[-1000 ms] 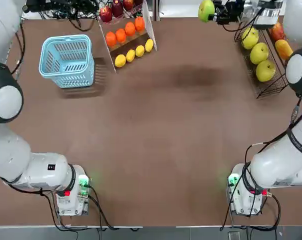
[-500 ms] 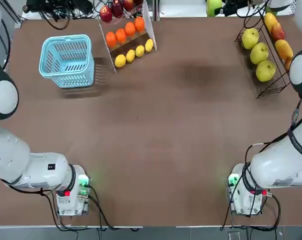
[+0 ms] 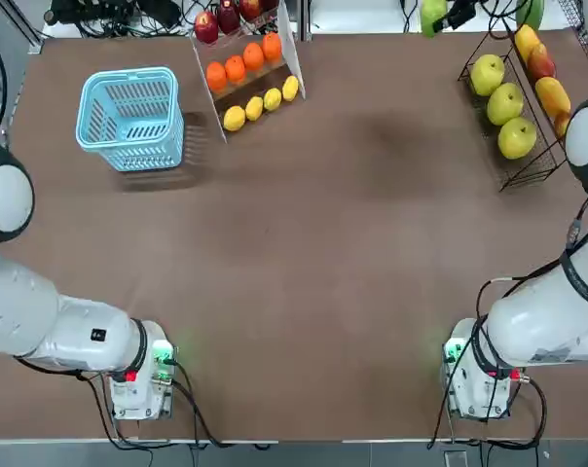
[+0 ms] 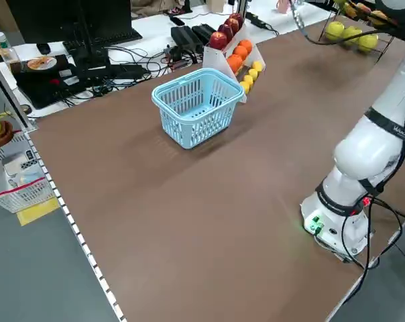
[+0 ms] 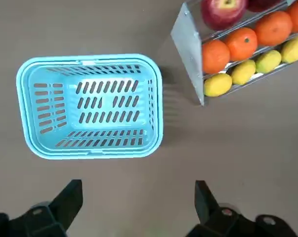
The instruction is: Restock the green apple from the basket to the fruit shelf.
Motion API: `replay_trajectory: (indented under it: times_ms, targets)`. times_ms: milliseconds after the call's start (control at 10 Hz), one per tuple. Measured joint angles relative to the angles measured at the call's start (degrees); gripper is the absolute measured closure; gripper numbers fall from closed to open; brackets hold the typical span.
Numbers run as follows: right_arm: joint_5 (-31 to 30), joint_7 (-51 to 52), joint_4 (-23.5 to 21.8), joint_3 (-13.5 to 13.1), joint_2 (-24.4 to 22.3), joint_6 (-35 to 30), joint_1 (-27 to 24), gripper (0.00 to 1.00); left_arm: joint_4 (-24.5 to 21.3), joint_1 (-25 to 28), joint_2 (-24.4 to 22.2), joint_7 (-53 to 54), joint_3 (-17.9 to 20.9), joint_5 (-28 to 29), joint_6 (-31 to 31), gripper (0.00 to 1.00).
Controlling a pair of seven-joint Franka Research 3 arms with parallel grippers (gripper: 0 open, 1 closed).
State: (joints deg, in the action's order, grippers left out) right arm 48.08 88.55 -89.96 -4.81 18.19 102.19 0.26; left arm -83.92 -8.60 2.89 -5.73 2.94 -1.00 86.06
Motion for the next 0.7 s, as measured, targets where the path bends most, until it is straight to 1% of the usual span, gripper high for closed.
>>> replay_trajectory:
  times_ms: [300,600,700]
  targets:
    - [-11.5,-9.1,3.4,-0.1,-0.1,0.5,0.0,0.13,0.0,-0.3,-0.4,1.2,0.3,-0.1,-2.2,0.0]
    - [-18.2,-14.2,5.2,-0.1,-0.3,0.5,0.0,0.13,0.0,-0.2,-0.8,1.2,0.5,-0.1,-2.6,0.0]
    - [-19.3,-16.2,5.7,0.0,-0.3,0.7,0.1,0.13,0.0,-0.2,-0.8,1.2,0.6,-0.1,-2.6,0.0]
